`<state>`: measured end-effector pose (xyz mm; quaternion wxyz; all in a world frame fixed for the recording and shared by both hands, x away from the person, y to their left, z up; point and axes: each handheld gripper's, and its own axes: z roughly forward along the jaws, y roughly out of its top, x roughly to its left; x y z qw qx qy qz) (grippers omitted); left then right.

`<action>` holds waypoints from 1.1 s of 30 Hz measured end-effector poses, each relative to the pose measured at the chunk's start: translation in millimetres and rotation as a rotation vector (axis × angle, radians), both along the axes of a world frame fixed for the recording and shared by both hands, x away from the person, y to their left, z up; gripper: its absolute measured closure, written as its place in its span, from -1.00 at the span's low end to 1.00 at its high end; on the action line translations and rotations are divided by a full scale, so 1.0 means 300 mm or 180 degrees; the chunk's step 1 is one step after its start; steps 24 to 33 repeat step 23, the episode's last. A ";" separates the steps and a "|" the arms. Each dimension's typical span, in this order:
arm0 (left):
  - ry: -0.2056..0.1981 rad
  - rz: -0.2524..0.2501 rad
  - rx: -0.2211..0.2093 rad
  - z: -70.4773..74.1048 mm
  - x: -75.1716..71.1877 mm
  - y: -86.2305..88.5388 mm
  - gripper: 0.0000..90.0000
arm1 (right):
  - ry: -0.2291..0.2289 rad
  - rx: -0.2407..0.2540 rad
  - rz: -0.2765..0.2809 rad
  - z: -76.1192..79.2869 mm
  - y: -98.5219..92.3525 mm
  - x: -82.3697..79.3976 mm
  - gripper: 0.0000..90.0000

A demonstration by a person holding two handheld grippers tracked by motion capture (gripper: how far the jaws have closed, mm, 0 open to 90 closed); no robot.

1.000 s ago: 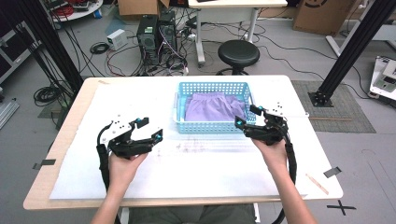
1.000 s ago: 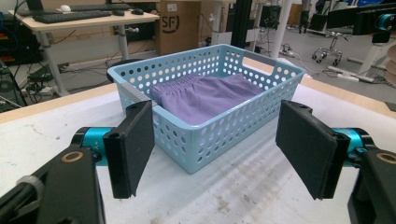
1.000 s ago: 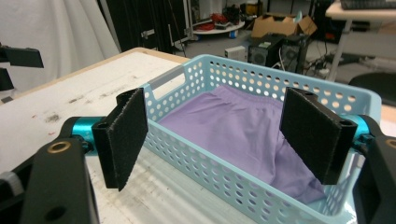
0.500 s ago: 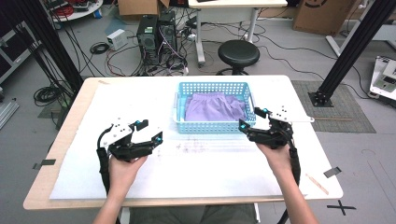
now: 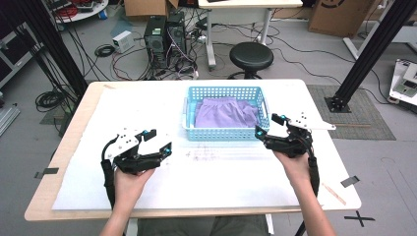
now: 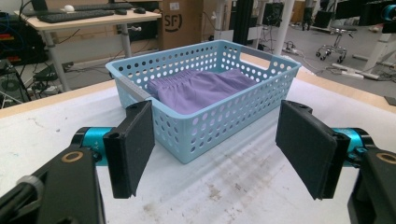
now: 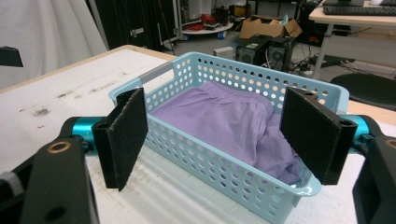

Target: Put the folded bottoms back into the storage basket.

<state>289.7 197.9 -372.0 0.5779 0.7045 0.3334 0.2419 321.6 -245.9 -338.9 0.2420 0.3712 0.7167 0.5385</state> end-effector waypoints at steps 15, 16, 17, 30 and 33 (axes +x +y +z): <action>-0.0025 0.0087 -0.0048 0.004 0.006 0.050 -0.37 | -0.0046 -0.0076 0.0062 0.000 0.023 -0.007 -0.47; -0.0024 0.0082 -0.0049 0.004 0.009 0.054 -0.37 | -0.0047 -0.0068 0.0060 0.001 0.020 -0.008 -0.47; -0.0031 0.0084 -0.0054 0.004 0.011 0.057 -0.37 | -0.0042 -0.0065 0.0062 0.001 0.017 -0.008 -0.47; -0.0014 0.0068 -0.0042 0.002 0.023 0.052 -0.37 | -0.0011 -0.0066 0.0045 -0.003 0.001 -0.003 -0.51; -0.0014 0.0068 -0.0042 0.002 0.023 0.052 -0.37 | -0.0011 -0.0066 0.0045 -0.003 0.001 -0.003 -0.51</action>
